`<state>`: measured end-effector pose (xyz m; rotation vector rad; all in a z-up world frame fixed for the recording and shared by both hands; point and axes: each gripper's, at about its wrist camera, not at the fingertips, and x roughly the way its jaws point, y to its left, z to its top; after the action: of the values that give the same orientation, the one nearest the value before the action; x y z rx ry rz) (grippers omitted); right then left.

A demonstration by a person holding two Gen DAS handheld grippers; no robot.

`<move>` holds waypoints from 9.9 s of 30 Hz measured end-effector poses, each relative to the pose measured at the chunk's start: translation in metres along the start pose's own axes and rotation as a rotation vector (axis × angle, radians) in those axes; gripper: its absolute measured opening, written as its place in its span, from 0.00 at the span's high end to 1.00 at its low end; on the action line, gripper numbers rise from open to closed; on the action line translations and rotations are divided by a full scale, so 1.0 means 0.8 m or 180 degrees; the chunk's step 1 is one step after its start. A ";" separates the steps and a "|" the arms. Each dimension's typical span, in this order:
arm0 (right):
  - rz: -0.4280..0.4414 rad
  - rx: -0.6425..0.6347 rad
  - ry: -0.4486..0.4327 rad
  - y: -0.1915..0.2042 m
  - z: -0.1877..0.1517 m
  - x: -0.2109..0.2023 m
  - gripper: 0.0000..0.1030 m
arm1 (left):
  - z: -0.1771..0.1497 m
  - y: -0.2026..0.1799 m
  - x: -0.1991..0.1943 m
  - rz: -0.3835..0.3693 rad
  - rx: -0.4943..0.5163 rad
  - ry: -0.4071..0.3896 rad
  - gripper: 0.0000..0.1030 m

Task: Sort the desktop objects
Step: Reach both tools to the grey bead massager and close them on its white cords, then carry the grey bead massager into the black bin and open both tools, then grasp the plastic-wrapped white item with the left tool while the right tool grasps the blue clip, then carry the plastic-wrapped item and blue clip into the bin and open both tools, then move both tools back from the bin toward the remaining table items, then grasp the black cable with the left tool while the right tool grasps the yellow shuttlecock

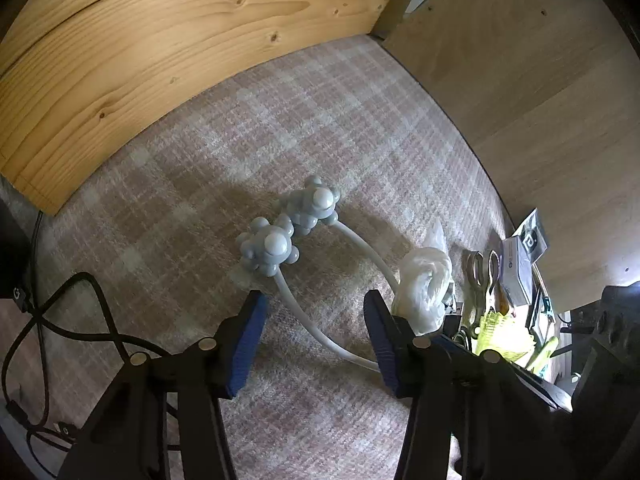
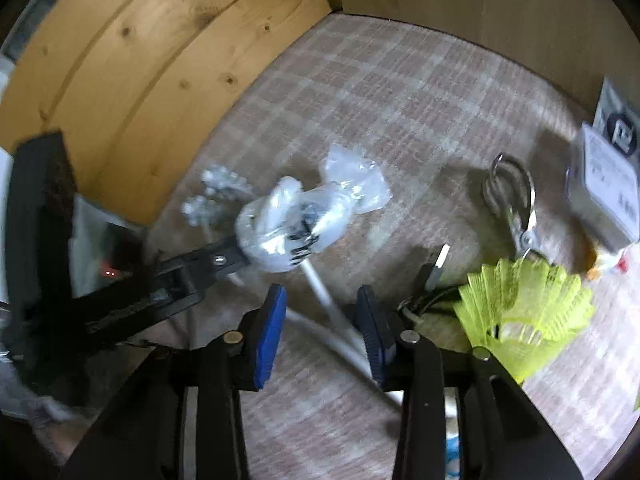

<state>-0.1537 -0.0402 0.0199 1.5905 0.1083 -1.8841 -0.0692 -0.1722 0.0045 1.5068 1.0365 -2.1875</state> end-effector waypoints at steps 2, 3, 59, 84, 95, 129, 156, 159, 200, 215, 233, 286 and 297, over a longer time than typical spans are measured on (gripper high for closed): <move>-0.0032 -0.0035 -0.0009 0.003 0.002 0.005 0.68 | 0.000 0.000 0.000 -0.0001 0.0007 -0.0005 0.54; -0.0021 -0.0028 0.0018 0.004 0.003 0.008 0.70 | -0.001 0.000 -0.001 -0.0004 0.0018 -0.0008 0.54; -0.0049 0.2119 -0.1289 -0.245 -0.472 -0.365 0.94 | -0.430 -0.432 -0.058 -0.1239 0.2781 0.1022 0.84; -0.0968 0.3200 -0.1682 -0.333 -0.686 -0.470 0.66 | -0.646 -0.564 -0.071 -0.1292 0.3794 0.1229 0.46; -0.0975 0.3023 -0.1652 -0.319 -0.659 -0.466 0.60 | -0.601 -0.528 -0.077 -0.1097 0.3700 0.1009 0.48; -0.0361 0.1357 -0.0734 -0.128 -0.332 -0.252 0.53 | -0.198 -0.184 -0.069 0.0011 0.1866 0.0198 0.47; -0.0972 0.0476 -0.0050 -0.005 -0.217 -0.061 0.45 | -0.041 -0.105 0.029 0.0383 0.1261 0.0307 0.50; -0.0920 0.0486 -0.0051 -0.010 -0.218 -0.059 0.45 | -0.043 -0.104 0.033 0.0421 0.1321 0.0271 0.58; -0.0867 0.1928 -0.0896 -0.182 -0.416 -0.274 0.68 | -0.292 -0.315 -0.046 -0.0421 0.2828 0.0385 0.72; -0.1393 0.3015 -0.1397 -0.269 -0.637 -0.419 0.68 | -0.501 -0.449 -0.072 -0.0901 0.3857 0.0808 0.72; -0.1835 0.3680 -0.1405 -0.326 -0.755 -0.463 0.63 | -0.595 -0.512 -0.059 -0.0941 0.4277 0.0999 0.43; -0.1272 0.1822 -0.1083 -0.256 -0.384 -0.361 0.50 | -0.228 -0.303 -0.039 -0.0005 0.2430 0.0162 0.44; -0.1096 0.1335 -0.1009 -0.214 -0.287 -0.311 0.49 | -0.156 -0.243 -0.030 0.0274 0.2022 0.0063 0.50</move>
<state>-0.0384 0.3047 0.1277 1.5836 -0.1736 -2.5362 -0.0890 0.0466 0.0788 1.7689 0.2623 -2.5764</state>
